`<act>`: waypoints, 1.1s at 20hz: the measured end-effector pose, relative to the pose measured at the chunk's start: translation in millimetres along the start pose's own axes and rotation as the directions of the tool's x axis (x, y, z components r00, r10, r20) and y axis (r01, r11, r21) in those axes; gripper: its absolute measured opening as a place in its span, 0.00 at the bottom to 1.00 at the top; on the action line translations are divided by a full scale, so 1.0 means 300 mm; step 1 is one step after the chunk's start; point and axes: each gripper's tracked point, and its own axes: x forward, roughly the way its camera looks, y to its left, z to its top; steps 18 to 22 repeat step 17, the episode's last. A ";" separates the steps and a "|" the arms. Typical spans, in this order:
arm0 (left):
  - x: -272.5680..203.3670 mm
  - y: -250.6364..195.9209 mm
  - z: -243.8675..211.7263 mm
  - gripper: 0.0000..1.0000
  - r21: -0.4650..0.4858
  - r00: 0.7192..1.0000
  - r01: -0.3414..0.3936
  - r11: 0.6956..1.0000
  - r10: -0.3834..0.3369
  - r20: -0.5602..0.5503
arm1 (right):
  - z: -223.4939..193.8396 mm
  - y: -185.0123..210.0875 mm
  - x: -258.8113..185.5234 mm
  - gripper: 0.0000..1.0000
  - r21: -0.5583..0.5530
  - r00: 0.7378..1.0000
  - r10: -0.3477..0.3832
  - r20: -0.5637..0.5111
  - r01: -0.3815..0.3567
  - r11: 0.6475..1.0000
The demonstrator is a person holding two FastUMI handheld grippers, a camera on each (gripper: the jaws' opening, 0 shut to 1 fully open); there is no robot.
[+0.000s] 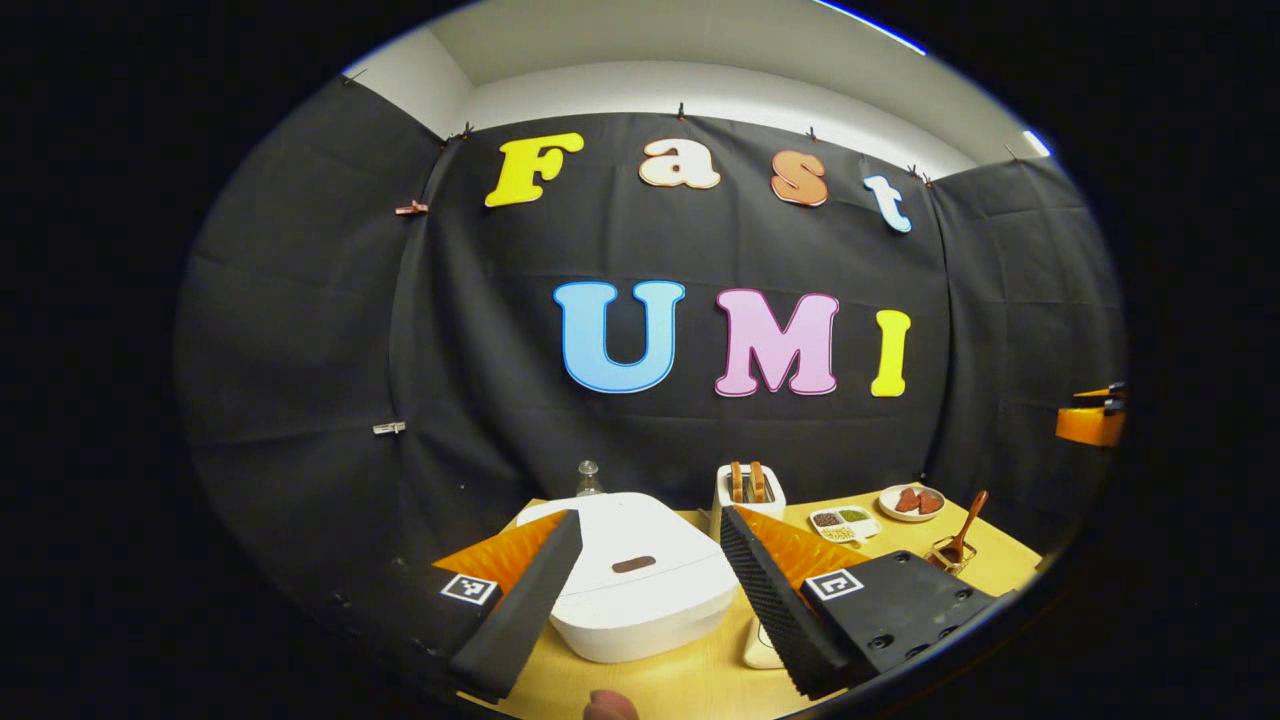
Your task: Close the left gripper, press the button to open the rice cooker; take a wooden spoon from the chopstick holder with the right hand, scoop a spoonful of rice and pour it into the rice cooker, then put the wooden spoon back into the chopstick holder.
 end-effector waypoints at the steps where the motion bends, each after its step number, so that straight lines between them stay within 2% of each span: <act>1: -0.021 -0.001 0.013 0.96 -0.020 1.000 0.005 1.000 -0.005 0.002 | 0.008 0.006 -0.001 0.99 -0.004 1.000 0.000 0.007 0.000 1.000; 4: -0.085 0.024 0.066 0.96 -0.043 0.999 0.001 0.999 0.000 0.032 | 0.041 0.016 -0.010 0.99 -0.017 0.999 -0.011 0.034 0.012 1.000; 13: -0.253 0.089 0.156 0.94 0.004 0.996 -0.016 1.000 0.015 0.091 | 0.136 0.046 -0.055 0.98 -0.071 0.993 -0.040 0.112 0.048 0.996; 17: -0.282 0.053 0.206 0.95 -0.005 0.993 0.013 1.000 -0.012 0.121 | 0.143 0.037 -0.085 0.98 -0.094 0.991 -0.063 0.122 0.075 0.993; 22: -0.282 0.053 0.206 0.95 -0.005 0.993 0.013 1.000 -0.012 0.121 | 0.143 0.037 -0.085 0.98 -0.094 0.991 -0.063 0.122 0.075 0.993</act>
